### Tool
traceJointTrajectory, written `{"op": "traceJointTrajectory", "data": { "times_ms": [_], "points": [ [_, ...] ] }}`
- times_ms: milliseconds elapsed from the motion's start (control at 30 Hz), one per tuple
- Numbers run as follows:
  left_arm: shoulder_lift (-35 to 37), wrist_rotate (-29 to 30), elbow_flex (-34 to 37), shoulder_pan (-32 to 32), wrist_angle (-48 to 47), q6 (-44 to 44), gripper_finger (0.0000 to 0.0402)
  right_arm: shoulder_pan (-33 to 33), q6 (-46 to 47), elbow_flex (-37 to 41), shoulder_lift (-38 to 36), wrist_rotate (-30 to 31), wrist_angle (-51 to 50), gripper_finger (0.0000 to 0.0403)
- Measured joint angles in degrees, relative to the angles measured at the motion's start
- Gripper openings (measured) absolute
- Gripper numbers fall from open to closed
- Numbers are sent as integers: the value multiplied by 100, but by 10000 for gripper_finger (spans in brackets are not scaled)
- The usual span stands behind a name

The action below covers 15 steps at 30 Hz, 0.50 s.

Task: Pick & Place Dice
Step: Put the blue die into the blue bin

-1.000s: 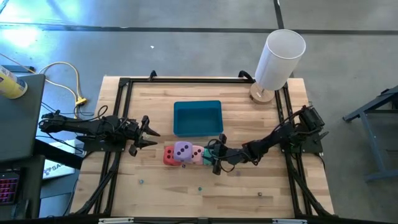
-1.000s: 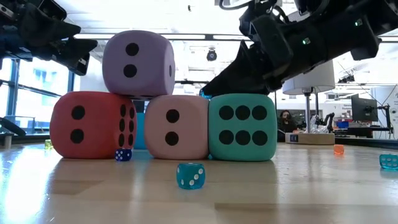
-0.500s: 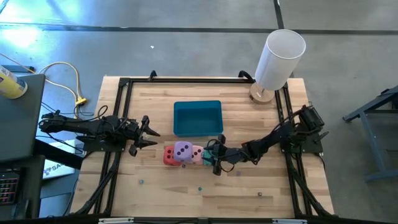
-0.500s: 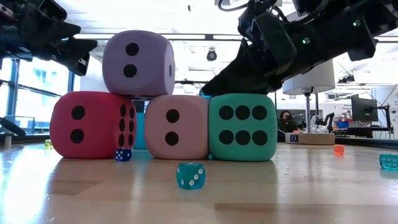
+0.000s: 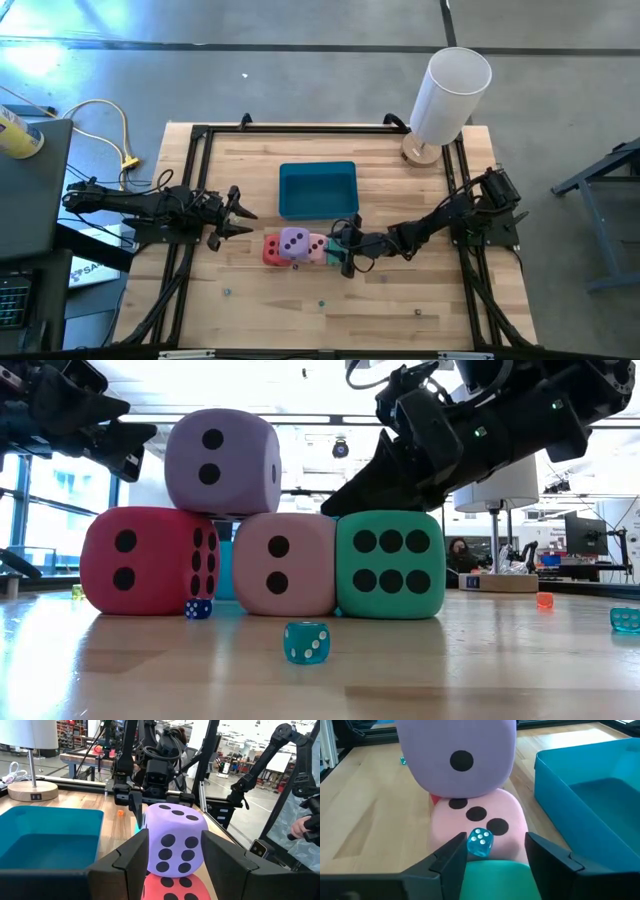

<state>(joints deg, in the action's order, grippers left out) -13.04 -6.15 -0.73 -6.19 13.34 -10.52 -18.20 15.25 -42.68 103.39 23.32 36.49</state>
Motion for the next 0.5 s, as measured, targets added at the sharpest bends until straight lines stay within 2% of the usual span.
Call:
{"op": "traceJointTrajectory", "data": {
  "times_ms": [167,500],
  "points": [
    [0,0,-1,2,0,0,175,2,-4,0,0,-231,2,142],
    [0,0,-2,0,0,2,175,2,-61,0,0,-272,0,50]
  ]
}}
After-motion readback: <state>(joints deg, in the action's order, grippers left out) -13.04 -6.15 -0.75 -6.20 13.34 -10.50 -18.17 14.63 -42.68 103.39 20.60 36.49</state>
